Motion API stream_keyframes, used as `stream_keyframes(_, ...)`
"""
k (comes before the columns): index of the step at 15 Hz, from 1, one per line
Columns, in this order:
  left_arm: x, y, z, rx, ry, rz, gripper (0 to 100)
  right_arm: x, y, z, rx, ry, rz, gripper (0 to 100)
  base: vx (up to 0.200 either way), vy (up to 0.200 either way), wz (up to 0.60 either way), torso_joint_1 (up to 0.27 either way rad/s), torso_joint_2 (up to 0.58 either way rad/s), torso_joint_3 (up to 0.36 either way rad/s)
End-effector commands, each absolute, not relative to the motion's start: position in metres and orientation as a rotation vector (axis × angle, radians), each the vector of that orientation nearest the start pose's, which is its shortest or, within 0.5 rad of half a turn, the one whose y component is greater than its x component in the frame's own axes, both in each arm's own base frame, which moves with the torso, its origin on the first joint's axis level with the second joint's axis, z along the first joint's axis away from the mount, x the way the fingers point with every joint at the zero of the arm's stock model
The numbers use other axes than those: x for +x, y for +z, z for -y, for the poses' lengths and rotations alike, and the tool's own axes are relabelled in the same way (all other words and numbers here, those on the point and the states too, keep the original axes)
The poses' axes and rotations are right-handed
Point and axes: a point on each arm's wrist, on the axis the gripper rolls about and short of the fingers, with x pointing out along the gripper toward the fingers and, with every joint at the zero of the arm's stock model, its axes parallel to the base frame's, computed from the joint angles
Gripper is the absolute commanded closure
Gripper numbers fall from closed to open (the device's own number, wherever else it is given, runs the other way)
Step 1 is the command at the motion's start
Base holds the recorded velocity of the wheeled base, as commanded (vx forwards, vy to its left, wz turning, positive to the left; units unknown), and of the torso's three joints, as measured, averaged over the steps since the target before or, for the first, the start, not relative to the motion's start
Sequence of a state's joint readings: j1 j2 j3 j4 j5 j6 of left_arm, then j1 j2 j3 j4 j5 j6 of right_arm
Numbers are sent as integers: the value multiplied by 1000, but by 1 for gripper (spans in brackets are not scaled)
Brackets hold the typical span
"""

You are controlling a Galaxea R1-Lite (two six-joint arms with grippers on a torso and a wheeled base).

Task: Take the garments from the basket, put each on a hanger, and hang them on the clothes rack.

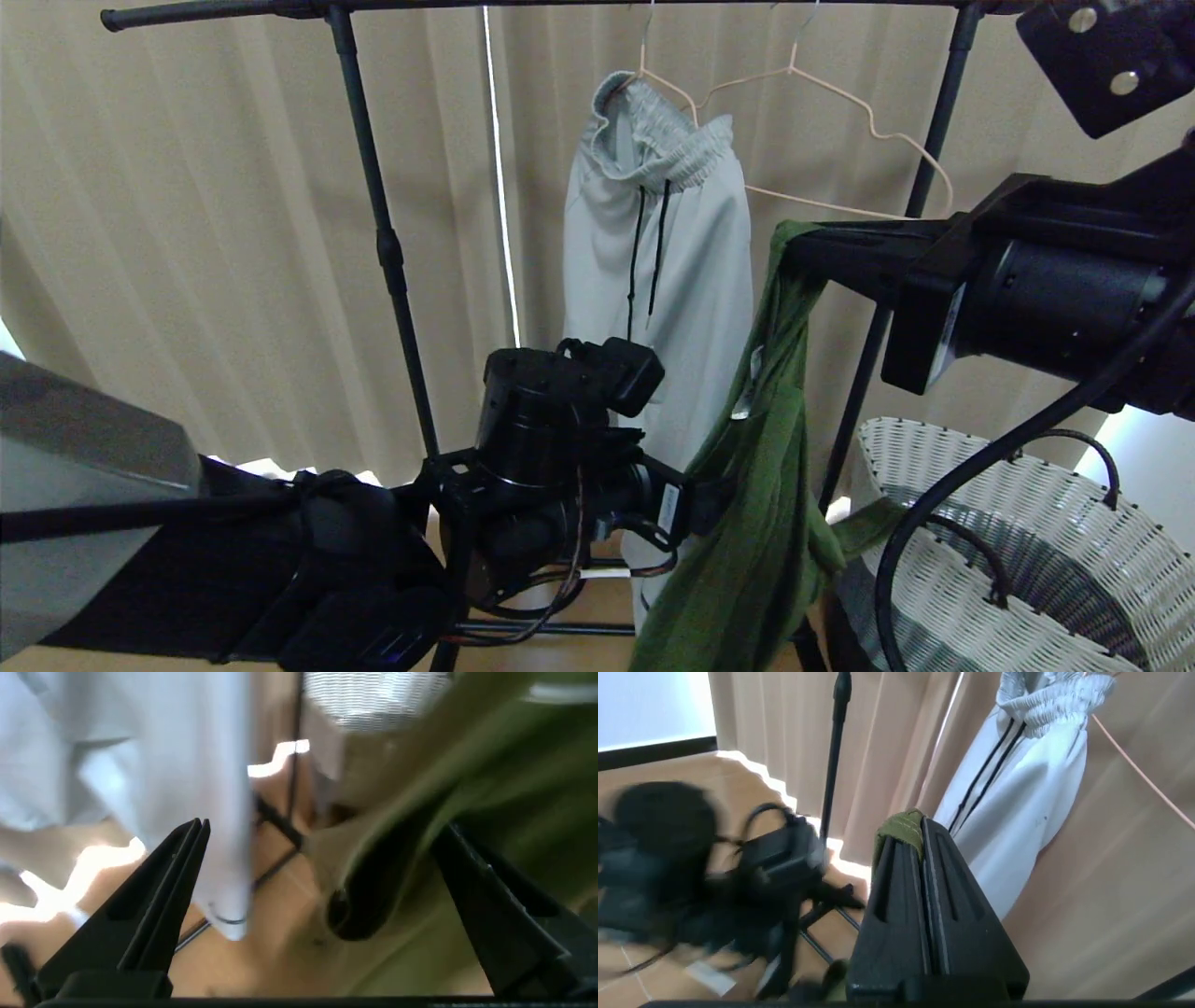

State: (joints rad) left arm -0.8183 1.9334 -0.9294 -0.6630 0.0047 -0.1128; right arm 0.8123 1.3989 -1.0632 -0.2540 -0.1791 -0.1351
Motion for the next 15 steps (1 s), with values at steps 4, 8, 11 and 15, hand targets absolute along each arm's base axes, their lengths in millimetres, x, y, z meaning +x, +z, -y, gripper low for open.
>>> stream_keyframes(4,267,125,254,20,-740,-364,0,170,301,-173,-159,637,-35,100,0,0,0,0,0,0)
stream_keyframes(8,265,124,254,22,-751,-364,0,169,301,-173,-159,636,-35,100,0,0,0,0,0,0)
stream_keyframes(11,263,123,252,16,-755,-341,0,168,301,-171,-162,633,-39,100,0,0,0,0,0,0)
stream_keyframes(15,260,124,250,27,-763,-300,0,169,300,-172,-164,635,-43,100,0,0,0,0,0,0)
